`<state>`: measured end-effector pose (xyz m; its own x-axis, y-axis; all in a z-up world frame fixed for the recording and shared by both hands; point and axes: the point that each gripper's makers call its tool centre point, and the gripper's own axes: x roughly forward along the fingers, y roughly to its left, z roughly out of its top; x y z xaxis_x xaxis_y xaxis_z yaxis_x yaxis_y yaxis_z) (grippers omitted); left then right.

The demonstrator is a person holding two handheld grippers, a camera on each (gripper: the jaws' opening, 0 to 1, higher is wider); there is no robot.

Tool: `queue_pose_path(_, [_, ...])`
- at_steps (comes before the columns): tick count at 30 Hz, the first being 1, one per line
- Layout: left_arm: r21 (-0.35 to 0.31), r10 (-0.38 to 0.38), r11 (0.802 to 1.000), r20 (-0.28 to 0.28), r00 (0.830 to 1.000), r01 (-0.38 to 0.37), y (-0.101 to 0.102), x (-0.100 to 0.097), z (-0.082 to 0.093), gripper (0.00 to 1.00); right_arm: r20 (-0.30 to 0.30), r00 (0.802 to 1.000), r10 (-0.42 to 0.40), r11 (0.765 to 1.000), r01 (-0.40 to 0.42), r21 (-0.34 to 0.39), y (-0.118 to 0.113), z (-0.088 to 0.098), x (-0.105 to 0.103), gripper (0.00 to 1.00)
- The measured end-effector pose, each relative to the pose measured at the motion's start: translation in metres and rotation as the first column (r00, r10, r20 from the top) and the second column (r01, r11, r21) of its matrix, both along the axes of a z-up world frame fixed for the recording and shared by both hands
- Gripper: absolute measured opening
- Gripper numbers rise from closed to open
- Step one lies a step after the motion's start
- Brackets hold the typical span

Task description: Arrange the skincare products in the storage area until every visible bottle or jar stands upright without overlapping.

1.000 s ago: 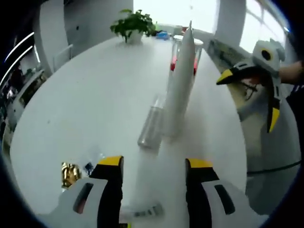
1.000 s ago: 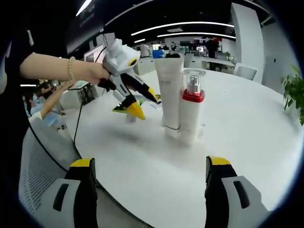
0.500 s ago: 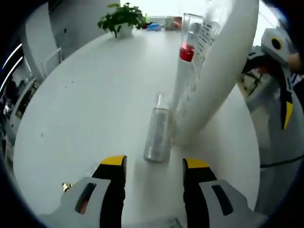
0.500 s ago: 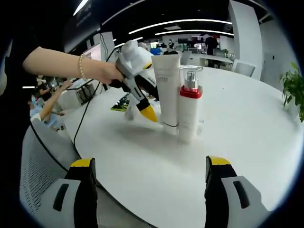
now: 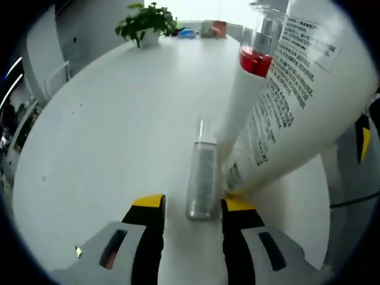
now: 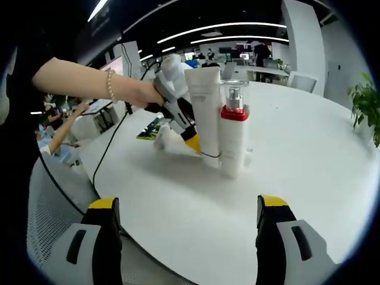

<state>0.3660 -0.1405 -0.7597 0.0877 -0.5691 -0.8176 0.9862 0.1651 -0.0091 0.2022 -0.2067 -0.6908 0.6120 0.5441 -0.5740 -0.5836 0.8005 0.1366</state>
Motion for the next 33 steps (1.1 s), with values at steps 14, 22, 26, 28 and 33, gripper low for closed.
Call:
queue_pose_path(14, [-0.013,-0.016,1.0,-0.019,1.0,0.016,-0.011,0.009,-0.005,0.22,-0.013,1.0,-0.011,1.0,0.011,0.003,-0.002,-0.003,0.001,0.95])
queue_pose_path(22, [-0.029,-0.007,1.0,-0.016,1.0,0.007,-0.015,0.02,-0.006,0.23,-0.018,1.0,-0.018,1.0,0.018,0.007,-0.002,-0.003,0.002,0.94])
queue_pose_path(26, [-0.052,-0.021,0.998,0.014,1.0,0.021,-0.019,0.026,-0.006,0.26,-0.021,1.0,-0.022,1.0,0.022,0.007,-0.003,-0.003,0.003,0.94])
queue_pose_path(28, [-0.083,-0.027,0.996,0.001,1.0,0.027,-0.024,0.023,-0.004,0.24,-0.023,0.999,-0.025,1.0,0.025,0.006,-0.004,-0.004,0.003,0.94])
queue_pose_path(33, [-0.082,0.005,0.997,-0.009,1.0,-0.006,-0.02,0.029,-0.006,0.24,-0.022,0.999,-0.026,1.0,0.027,0.005,-0.004,-0.003,0.003,0.94])
